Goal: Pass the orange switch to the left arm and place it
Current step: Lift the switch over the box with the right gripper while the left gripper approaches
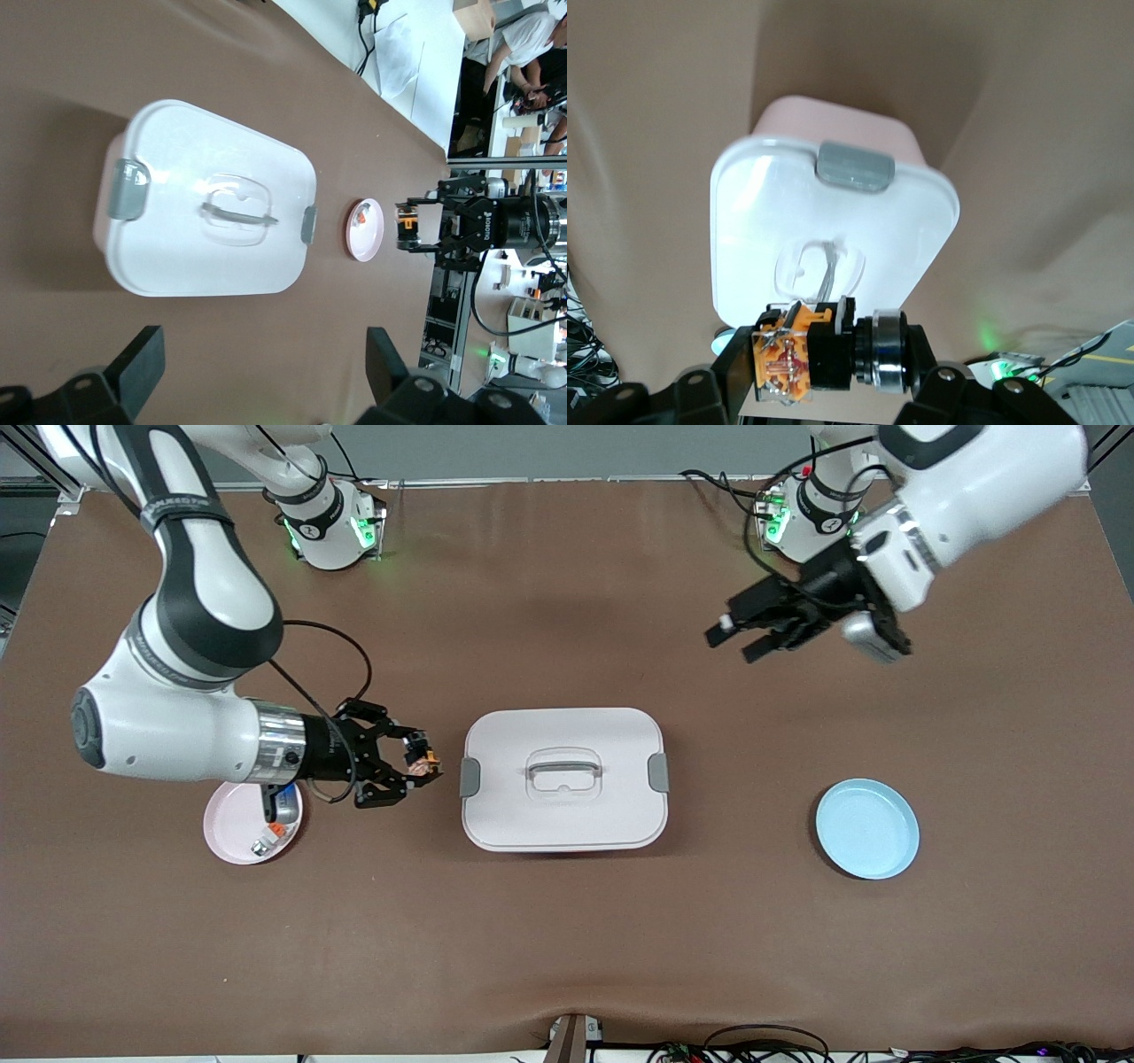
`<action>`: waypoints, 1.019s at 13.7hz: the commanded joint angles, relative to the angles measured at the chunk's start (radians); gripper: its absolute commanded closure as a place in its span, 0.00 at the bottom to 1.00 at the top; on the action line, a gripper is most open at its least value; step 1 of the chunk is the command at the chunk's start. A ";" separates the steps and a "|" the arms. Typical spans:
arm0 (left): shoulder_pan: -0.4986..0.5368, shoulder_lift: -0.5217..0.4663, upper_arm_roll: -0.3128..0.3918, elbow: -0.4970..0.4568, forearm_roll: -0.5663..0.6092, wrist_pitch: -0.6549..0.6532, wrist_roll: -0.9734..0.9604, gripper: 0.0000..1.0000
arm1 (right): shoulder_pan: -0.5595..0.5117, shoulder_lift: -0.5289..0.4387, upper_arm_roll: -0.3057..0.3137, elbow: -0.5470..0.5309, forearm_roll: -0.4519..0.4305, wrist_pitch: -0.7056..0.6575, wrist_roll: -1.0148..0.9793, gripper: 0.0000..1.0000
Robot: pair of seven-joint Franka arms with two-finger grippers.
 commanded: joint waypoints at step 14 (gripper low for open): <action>0.001 0.167 -0.328 0.066 -0.109 0.342 -0.120 0.00 | 0.232 0.002 -0.009 0.108 0.001 0.045 0.292 1.00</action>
